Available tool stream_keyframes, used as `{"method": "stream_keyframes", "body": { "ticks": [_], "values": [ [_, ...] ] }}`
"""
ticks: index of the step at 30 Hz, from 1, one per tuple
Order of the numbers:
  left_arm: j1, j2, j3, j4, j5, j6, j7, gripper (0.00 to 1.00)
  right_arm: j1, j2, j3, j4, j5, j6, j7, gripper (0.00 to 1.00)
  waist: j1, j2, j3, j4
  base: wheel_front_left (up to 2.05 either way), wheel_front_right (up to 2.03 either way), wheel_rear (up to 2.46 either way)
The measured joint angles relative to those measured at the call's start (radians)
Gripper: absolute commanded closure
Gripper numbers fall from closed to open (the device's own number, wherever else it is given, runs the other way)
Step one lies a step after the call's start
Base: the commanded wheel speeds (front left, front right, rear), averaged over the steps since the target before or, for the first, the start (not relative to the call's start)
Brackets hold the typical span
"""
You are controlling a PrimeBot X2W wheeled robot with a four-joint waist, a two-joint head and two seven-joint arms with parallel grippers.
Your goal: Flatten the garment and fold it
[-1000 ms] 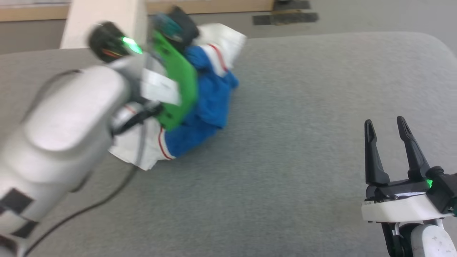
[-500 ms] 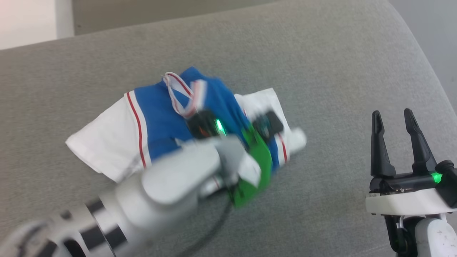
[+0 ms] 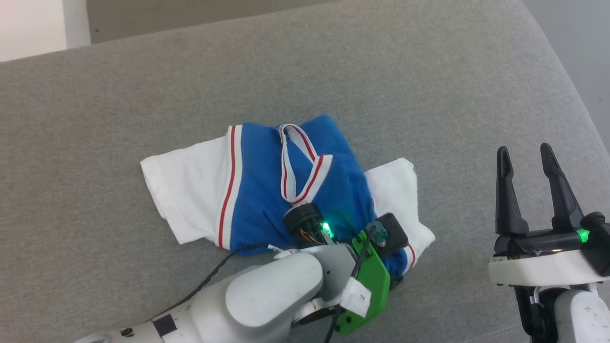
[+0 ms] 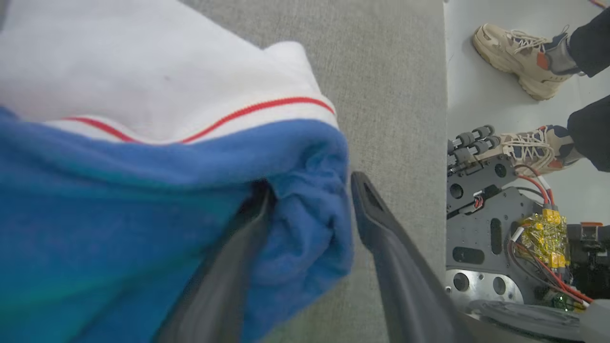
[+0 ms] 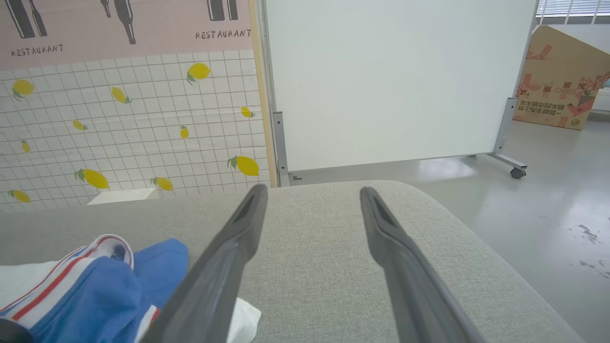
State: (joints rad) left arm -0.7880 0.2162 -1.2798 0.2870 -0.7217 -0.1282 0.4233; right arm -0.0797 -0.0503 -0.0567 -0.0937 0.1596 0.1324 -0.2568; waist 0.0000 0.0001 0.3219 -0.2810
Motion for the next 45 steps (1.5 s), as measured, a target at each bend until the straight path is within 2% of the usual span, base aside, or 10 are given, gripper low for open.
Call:
{"method": "stream_keyframes", "body": {
  "ticks": [5, 8, 14, 21, 25, 26, 31, 35, 45],
  "values": [
    [-0.012, -0.016, 0.002, 0.04, 0.009, 0.0, -0.245, 0.0, 0.035, 0.0, -0.01, 0.007, -0.026, 0.0, 0.0, 0.0, 0.0, 0.0, -0.058, 0.03, 0.0, 0.0, 0.0],
    [-0.017, -0.027, 0.04, 0.068, 0.017, 0.004, -0.382, 0.0, 0.066, 0.0, -0.017, 0.012, -0.037, 0.0, 0.0, 0.0, 0.0, 0.0, -0.097, 0.054, 0.0, 0.0, 0.0],
    [-0.022, -0.016, 0.157, 0.108, 0.066, 0.12, -0.624, 0.0, 0.098, 0.0, -0.013, 0.012, -0.046, 0.0, 0.0, 0.0, 0.0, 0.0, -0.167, 0.112, 0.0, 0.0, 0.0],
    [0.05, 0.041, 0.337, 0.069, 0.09, 0.254, -0.677, 0.0, 0.125, 0.0, -0.02, 0.012, -0.054, 0.0, 0.0, 0.0, 0.0, 0.0, -0.228, 0.185, 0.0, 0.0, 0.0],
    [0.152, 0.064, 0.513, -0.053, 0.162, 0.3, -0.681, 0.0, 0.127, 0.0, -0.028, 0.011, -0.054, 0.0, 0.0, 0.0, 0.0, 0.0, -0.25, 0.222, 0.0, 0.0, 0.0],
    [0.261, 0.067, 0.642, -0.124, 0.215, 0.315, -0.681, 0.0, 0.13, 0.0, -0.033, 0.011, -0.054, 0.0, 0.0, 0.0, 0.0, 0.0, -0.262, 0.242, 0.0, 0.0, 0.0],
    [0.428, 0.059, 0.829, -0.192, 0.307, 0.312, -0.681, 0.0, 0.142, 0.0, -0.04, 0.011, -0.054, 0.0, 0.0, 0.0, 0.0, 0.0, -0.274, 0.266, 0.0, 0.0, 0.0],
    [0.544, 0.019, 0.964, -0.237, 0.358, 0.283, -0.681, 0.0, 0.145, 0.0, -0.041, 0.011, -0.054, 0.0, 0.0, 0.0, 0.0, 0.0, -0.284, 0.278, 0.0, 0.0, 0.0],
    [0.74, -0.067, 1.152, -0.268, 0.494, 0.194, -0.681, 0.0, 0.164, 0.0, -0.045, 0.016, -0.052, 0.0, 0.0, 0.0, 0.0, 0.0, -0.302, 0.295, 0.0, 0.0, 0.0]
  ]
}}
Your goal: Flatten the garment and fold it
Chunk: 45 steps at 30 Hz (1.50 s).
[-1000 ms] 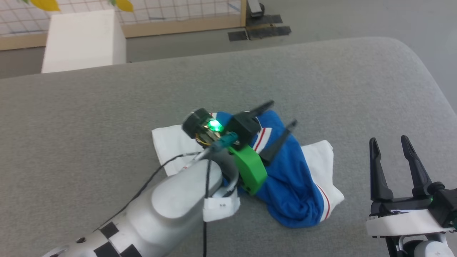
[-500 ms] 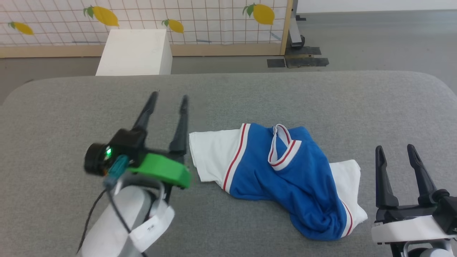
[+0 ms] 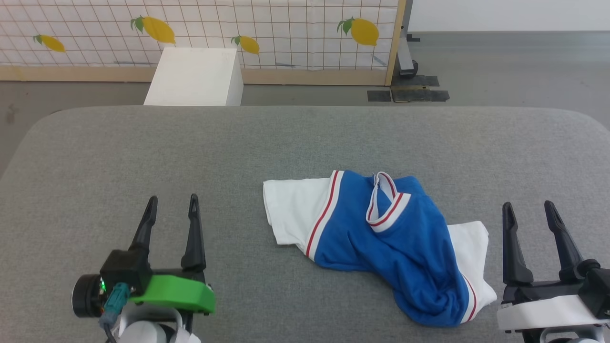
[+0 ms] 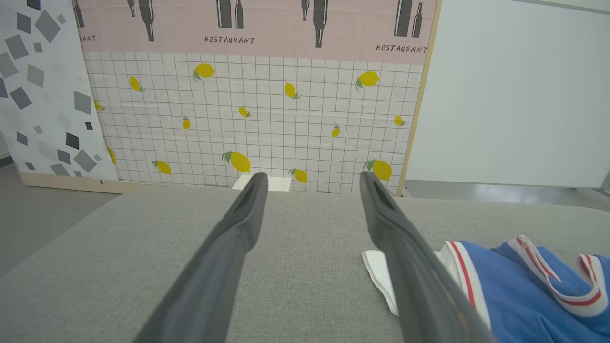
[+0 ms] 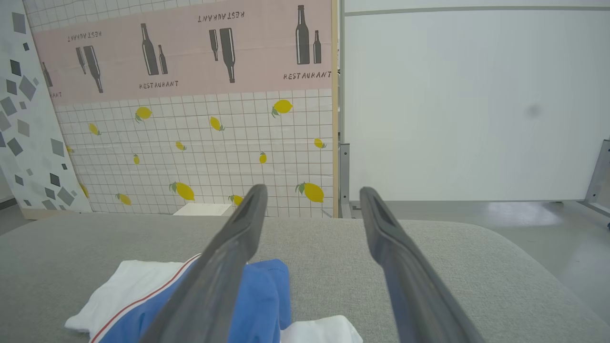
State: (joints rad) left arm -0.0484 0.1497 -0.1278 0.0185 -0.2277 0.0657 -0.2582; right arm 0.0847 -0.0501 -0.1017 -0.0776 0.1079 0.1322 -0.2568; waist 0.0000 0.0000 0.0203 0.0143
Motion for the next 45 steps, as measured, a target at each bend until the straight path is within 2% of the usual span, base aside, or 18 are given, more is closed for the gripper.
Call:
{"method": "stream_keyframes", "body": {
  "ticks": [10, 17, 35, 38, 45],
  "values": [
    [0.061, -0.067, 0.092, 0.007, 0.06, -0.099, 0.0, 0.0, 0.014, 0.0, -0.002, 0.015, 0.007, 0.0, 0.0, 0.0, 0.0, 0.0, -0.012, 0.012, 0.0, 0.0, 0.0],
    [0.069, -0.087, 0.116, 0.01, 0.075, -0.139, 0.0, 0.0, 0.019, 0.0, 0.001, 0.023, 0.008, 0.0, 0.0, 0.0, 0.0, 0.0, -0.02, 0.017, 0.0, 0.0, 0.0],
    [0.083, -0.094, 0.115, 0.032, 0.087, -0.154, 0.0, 0.0, 0.022, 0.0, 0.007, 0.028, 0.009, 0.0, 0.0, 0.0, 0.0, 0.0, -0.032, 0.01, 0.0, 0.0, 0.0],
    [0.073, -0.094, 0.114, 0.038, 0.118, -0.161, 0.0, 0.0, 0.022, 0.0, 0.008, 0.028, 0.01, 0.0, 0.0, 0.0, 0.0, 0.0, -0.026, 0.007, 0.0, 0.0, 0.0],
    [-0.138, -0.058, 0.097, 0.111, 0.159, -0.179, 0.0, 0.0, 0.016, 0.0, 0.014, 0.026, 0.011, 0.0, 0.0, 0.0, 0.0, 0.0, -0.001, -0.005, 0.0, 0.0, 0.0]
  ]
}}
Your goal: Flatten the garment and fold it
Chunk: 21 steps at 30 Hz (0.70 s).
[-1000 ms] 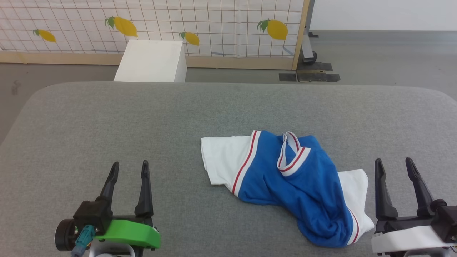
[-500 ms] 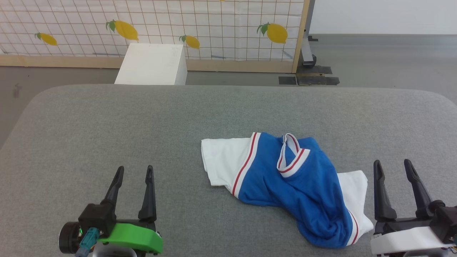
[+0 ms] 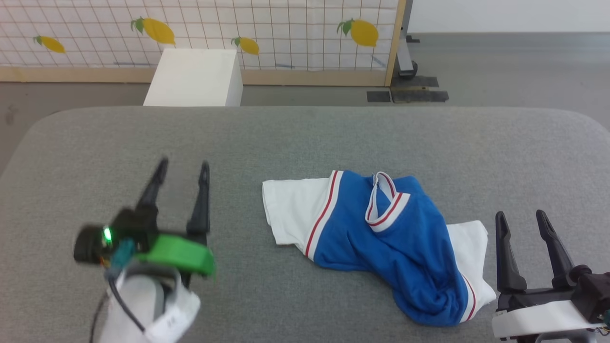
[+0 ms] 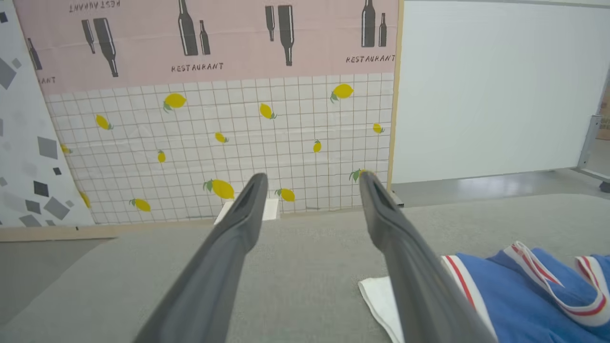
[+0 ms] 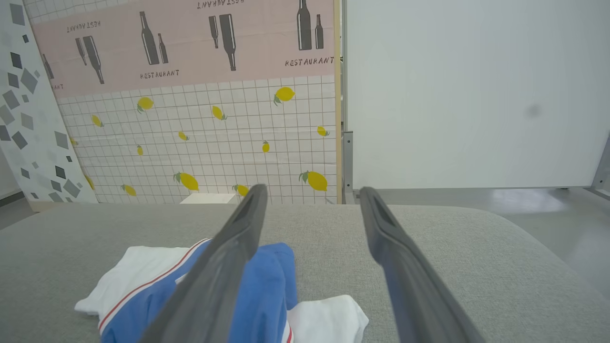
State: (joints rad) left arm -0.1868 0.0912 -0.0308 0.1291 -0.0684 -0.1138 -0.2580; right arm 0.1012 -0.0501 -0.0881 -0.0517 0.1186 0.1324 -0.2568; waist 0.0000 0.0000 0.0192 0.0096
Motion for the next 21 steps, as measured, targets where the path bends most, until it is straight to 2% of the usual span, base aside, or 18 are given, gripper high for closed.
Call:
{"method": "stream_keyframes", "body": {
  "ticks": [5, 8, 11, 14, 17, 21],
  "values": [
    [-0.199, 0.037, -0.025, 0.124, 0.008, -0.004, 0.0, 0.0, -0.017, 0.0, -0.005, -0.004, 0.001, 0.0, 0.0, 0.0, 0.0, 0.0, 0.031, -0.014, 0.0, 0.0, 0.0],
    [-0.333, 0.07, -0.087, 0.249, 0.015, -0.01, 0.038, 0.0, -0.027, 0.0, -0.004, -0.004, 0.004, 0.0, 0.0, 0.0, 0.0, 0.0, 0.053, -0.021, 0.0, 0.0, 0.0],
    [-0.468, 0.098, -0.184, 0.346, -0.032, -0.01, 0.1, 0.0, -0.04, 0.0, 0.005, -0.004, 0.006, 0.0, 0.0, 0.0, 0.0, 0.0, 0.073, -0.03, 0.0, 0.0, 0.0],
    [-0.578, 0.121, -0.304, 0.444, -0.142, -0.013, 0.227, 0.0, -0.052, 0.0, 0.009, -0.004, 0.006, 0.0, 0.0, 0.0, 0.0, 0.0, 0.092, -0.042, 0.0, 0.0, 0.0],
    [-0.668, 0.148, -0.443, 0.515, -0.295, -0.013, 0.41, 0.0, -0.068, 0.0, 0.011, -0.004, 0.007, 0.0, 0.0, 0.0, 0.0001, 0.0, 0.114, -0.056, 0.0, 0.0, 0.0],
    [-0.756, 0.196, -0.611, 0.543, -0.473, -0.013, 0.642, 0.0, -0.092, 0.0, 0.016, -0.005, 0.008, 0.0, 0.0, 0.0, 0.0, 0.0, 0.144, -0.074, 0.0, 0.0, 0.0]
  ]
}}
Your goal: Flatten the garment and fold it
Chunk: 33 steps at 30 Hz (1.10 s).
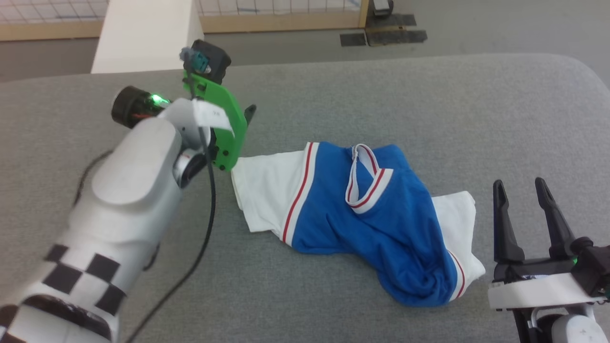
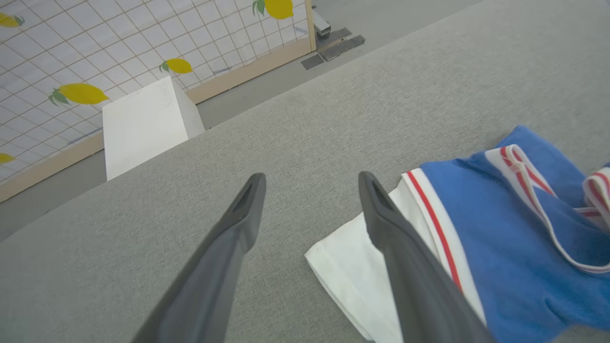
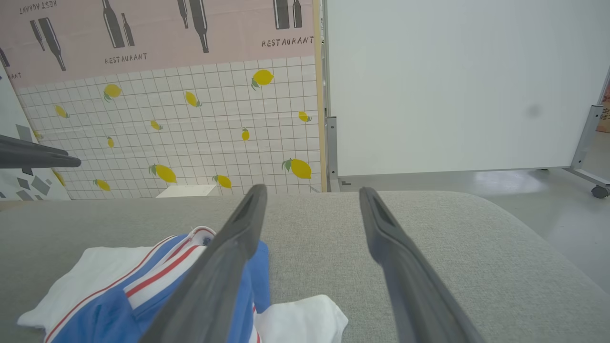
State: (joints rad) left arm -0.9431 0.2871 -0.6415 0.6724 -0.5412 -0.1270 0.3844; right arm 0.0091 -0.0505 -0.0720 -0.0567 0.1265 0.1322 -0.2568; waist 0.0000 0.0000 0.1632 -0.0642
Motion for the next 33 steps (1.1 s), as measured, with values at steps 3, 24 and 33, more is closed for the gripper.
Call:
{"method": "stream_keyframes", "body": {
  "ticks": [3, 24, 33],
  "values": [
    [-0.07, 0.054, -0.135, -0.009, -0.109, 0.0, 0.17, 0.0, -0.021, 0.0, 0.002, -0.002, 0.005, 0.0, 0.0, 0.0, 0.0, 0.0, 0.027, -0.019, 0.0, 0.0, 0.0],
    [-0.207, 0.191, -0.57, 0.02, -0.359, -0.001, 0.49, 0.39, -0.093, 0.0, 0.01, 0.001, 0.05, 0.0, 0.0, 0.0, 0.0001, 0.0, 0.179, -0.151, 0.0, 0.0, 0.0],
    [-0.169, 0.208, -0.625, -0.028, -0.401, -0.001, 0.364, 1.0, -0.09, 0.001, -0.014, 0.004, 0.001, 0.0, 0.0, 0.0, 0.0001, 0.0, 0.118, -0.127, 0.0, 0.0, 0.0]
  ]
}}
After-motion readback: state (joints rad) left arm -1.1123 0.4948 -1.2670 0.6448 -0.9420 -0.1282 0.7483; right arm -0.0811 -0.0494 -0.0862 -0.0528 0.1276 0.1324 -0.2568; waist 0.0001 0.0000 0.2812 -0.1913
